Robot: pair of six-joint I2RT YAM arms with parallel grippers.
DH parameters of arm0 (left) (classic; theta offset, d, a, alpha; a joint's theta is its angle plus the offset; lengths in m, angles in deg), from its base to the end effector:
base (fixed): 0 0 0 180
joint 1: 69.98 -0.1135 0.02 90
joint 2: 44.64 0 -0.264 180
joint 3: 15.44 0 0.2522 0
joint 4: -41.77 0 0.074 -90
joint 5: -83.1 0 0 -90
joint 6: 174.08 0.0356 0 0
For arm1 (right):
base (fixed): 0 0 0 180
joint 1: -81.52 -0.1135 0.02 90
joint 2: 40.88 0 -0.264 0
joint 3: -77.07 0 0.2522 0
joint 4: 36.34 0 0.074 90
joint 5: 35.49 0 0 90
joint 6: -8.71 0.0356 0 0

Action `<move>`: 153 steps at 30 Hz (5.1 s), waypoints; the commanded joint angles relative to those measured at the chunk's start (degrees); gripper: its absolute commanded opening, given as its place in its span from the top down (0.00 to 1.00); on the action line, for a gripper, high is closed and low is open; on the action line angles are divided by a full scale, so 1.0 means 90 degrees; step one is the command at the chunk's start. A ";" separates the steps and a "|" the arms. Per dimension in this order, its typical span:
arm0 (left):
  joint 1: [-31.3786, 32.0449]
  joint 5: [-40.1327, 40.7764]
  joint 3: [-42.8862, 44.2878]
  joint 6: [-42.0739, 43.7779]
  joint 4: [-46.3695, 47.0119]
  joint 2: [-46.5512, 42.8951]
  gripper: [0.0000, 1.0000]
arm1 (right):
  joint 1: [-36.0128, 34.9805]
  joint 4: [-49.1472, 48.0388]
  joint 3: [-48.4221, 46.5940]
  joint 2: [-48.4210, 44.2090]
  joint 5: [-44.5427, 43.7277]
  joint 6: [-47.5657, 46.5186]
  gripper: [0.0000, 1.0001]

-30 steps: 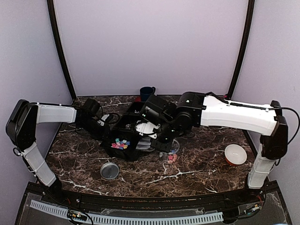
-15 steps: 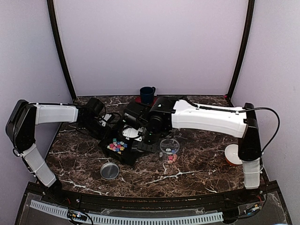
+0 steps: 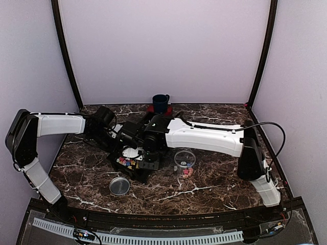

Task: Pack the candies
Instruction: Scoop the fake candies from the storage box, then place the fake candies in the packing bottle.

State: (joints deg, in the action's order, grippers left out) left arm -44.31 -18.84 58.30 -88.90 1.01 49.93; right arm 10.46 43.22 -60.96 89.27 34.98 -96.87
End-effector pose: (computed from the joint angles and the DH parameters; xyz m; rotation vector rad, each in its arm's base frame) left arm 0.2929 -0.1490 0.1913 0.5552 2.6252 -0.4492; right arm 0.1651 0.4443 0.2478 -1.7949 2.0124 -0.2083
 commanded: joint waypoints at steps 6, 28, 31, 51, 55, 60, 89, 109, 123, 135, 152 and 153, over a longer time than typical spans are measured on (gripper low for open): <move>0.0047 -0.0523 0.0176 0.0086 0.0870 -0.0775 1.00 | -0.0011 -0.1041 0.0086 0.0477 -0.0029 -0.0007 1.00; -0.0173 -0.0941 -0.0041 -0.0167 0.1251 -0.1044 1.00 | 0.0377 -0.5908 0.3599 -0.0489 0.0028 0.2027 1.00; -0.0180 -0.0873 -0.0070 -0.0177 0.1285 -0.1106 1.00 | 0.0444 -0.5984 0.3618 -0.0456 -0.0133 0.2504 1.00; -0.0261 -0.0641 -0.0183 -0.0216 0.1412 -0.1363 1.00 | 0.0403 -0.7065 0.4159 -0.0528 -0.1759 0.2734 1.00; -0.0287 -0.0704 -0.0169 -0.0192 0.1396 -0.1357 1.00 | 0.0323 -0.7862 0.4632 -0.0612 -0.1865 0.2196 1.00; -0.0338 -0.0915 -0.0164 -0.0201 0.1413 -0.1321 1.00 | 0.0345 -0.9374 0.5636 -0.1031 -0.1304 0.1643 1.00; -0.0523 -0.0652 -0.0054 -0.0363 0.1132 -0.1028 1.00 | 0.0503 -0.8305 0.6425 -0.2972 -0.0642 0.1270 1.00; -0.0518 -0.0764 0.0036 -0.0358 0.0999 -0.0947 1.00 | 0.0583 -0.6928 0.8060 -0.6035 -0.0607 0.1158 1.00; -0.0518 -0.0781 0.0036 -0.0363 0.0979 -0.0987 1.00 | 0.0582 -0.4159 0.8019 -0.7725 -0.0677 0.2040 1.00; -0.0518 -0.0779 0.0051 -0.0356 0.0970 -0.0966 1.00 | 0.0580 -0.3126 0.7997 -0.8015 -0.0320 0.2623 1.00; -0.0521 -0.0770 0.0054 -0.0336 0.0936 -0.1008 1.00 | 0.0482 -0.2266 0.7421 -0.7282 0.0105 0.3151 1.00; -0.0524 -0.0762 0.0056 -0.0333 0.0933 -0.1019 1.00 | 0.0468 -0.2175 0.7360 -0.7239 0.0100 0.3185 1.00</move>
State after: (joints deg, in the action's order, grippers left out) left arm -48.96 -21.59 55.27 -92.39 2.51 44.31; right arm 15.44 21.82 8.63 23.17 35.57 -70.60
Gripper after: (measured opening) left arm 0.085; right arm 0.080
